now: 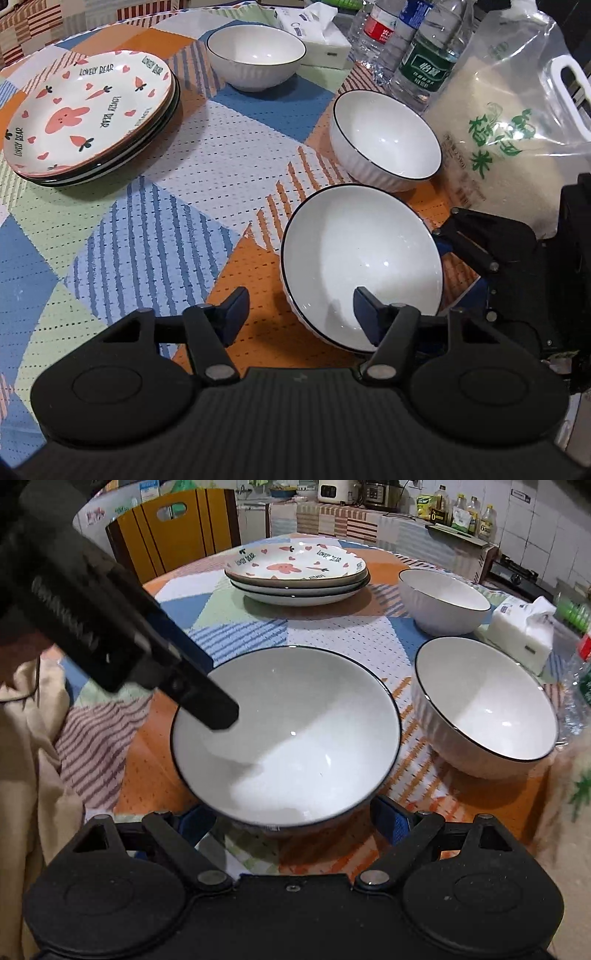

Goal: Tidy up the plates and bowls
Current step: 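Grasp a white bowl's rim with the left gripper while the right gripper cradles it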

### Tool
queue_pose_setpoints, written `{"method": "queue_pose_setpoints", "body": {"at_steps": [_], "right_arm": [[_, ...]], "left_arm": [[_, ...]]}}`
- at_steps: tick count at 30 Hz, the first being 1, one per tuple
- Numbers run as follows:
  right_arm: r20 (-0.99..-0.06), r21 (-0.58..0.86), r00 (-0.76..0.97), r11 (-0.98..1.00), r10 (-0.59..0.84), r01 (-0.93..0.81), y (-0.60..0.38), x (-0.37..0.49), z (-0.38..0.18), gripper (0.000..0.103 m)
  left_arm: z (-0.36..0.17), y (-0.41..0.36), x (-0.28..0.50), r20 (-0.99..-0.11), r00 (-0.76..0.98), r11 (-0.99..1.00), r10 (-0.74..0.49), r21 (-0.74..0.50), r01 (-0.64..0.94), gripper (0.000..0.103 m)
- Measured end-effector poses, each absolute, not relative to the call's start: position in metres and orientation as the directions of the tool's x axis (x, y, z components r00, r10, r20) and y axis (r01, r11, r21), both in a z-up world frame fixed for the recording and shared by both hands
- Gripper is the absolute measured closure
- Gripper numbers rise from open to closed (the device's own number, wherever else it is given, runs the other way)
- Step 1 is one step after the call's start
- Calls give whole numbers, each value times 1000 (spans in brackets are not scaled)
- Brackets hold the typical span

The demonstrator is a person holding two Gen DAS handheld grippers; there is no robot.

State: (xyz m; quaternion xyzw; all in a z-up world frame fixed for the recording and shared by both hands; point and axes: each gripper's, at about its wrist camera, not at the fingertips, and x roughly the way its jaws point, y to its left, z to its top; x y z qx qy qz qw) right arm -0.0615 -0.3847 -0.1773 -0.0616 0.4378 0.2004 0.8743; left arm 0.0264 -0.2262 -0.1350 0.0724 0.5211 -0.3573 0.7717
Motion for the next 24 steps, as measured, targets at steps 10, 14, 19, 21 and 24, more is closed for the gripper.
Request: {"method": "queue_pose_setpoints", "body": {"at_steps": [10,14,19,21,24], "right_arm": [[-778,47,557,911,291,-410,-371,-58,-179,10],[-759,43,580,910,298,-411,-364,-58,-171,10],[-735,23,595,890,324,-456,-344,-45,-150,10],[-726,15,598,878,338,-478,-331,-37,-142,10],[-715,19,598,865,363,-501,-311,-21,-134,10]], "left_arm": [[-149,-223,28,-862,155,706,-483,-279,651,82],[-135,-210,32,-853,179,711,-490,-272,648,82],[-116,-176,47,-847,203,744,-491,-287,604,82],[-109,-163,52,-848,229,760,-478,-270,591,82],[-100,-142,62,-856,269,795,-442,-235,559,82]]}}
